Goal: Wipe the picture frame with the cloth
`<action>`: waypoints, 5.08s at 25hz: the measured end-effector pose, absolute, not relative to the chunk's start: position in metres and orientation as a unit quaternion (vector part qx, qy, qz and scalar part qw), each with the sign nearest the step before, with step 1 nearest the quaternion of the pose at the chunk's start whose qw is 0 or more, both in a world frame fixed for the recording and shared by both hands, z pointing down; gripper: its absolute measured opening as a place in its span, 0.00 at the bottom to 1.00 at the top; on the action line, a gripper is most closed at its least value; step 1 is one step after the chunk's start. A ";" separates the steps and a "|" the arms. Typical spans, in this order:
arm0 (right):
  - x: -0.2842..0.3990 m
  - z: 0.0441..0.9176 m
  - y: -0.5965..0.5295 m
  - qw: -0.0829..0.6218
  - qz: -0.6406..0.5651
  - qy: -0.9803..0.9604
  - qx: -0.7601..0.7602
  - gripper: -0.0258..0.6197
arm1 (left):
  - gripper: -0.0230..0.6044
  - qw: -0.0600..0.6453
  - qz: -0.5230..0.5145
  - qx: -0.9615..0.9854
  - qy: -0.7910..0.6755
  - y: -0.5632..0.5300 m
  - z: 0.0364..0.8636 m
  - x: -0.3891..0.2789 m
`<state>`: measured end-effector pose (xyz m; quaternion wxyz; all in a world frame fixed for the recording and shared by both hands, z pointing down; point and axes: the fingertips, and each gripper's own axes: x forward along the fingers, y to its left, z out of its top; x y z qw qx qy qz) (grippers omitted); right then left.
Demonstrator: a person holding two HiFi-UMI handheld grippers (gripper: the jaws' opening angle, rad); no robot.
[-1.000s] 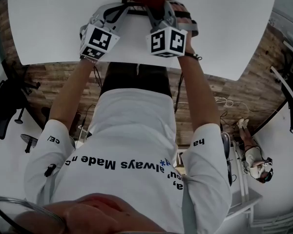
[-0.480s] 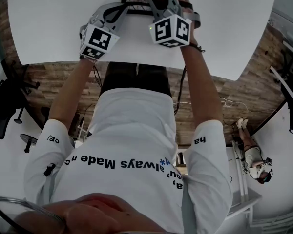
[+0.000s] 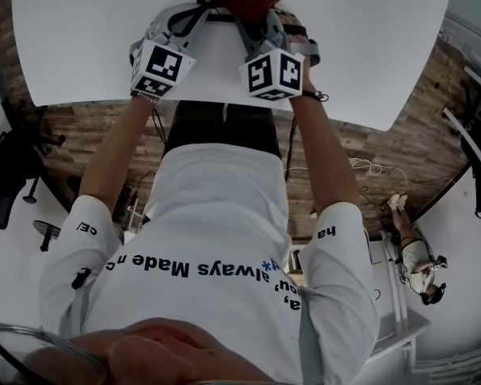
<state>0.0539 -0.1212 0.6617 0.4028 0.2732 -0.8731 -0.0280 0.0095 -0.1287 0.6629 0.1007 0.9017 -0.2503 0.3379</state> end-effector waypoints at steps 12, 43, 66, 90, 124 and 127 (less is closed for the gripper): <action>0.056 0.659 -0.092 0.404 -0.049 -0.875 0.263 0.09 | 0.04 0.101 0.345 0.898 -0.253 -0.131 0.663 0.008; 0.086 0.662 -0.122 0.378 -0.002 -0.871 0.315 0.09 | 0.04 0.104 0.347 0.895 -0.261 -0.131 0.663 0.006; 0.102 0.500 -0.110 0.214 0.108 -0.859 0.452 0.09 | 0.04 0.119 0.202 0.920 -0.314 -0.122 0.526 0.004; 0.068 0.196 -0.035 0.077 0.024 -0.886 0.457 0.09 | 0.04 0.053 0.001 0.949 -0.310 -0.054 0.212 0.011; 0.067 0.150 -0.039 0.049 0.006 -0.890 0.454 0.09 | 0.04 0.032 -0.032 0.955 -0.292 -0.053 0.168 0.023; 0.068 0.150 -0.042 0.050 0.007 -0.889 0.455 0.09 | 0.04 0.033 -0.033 0.956 -0.291 -0.057 0.168 0.023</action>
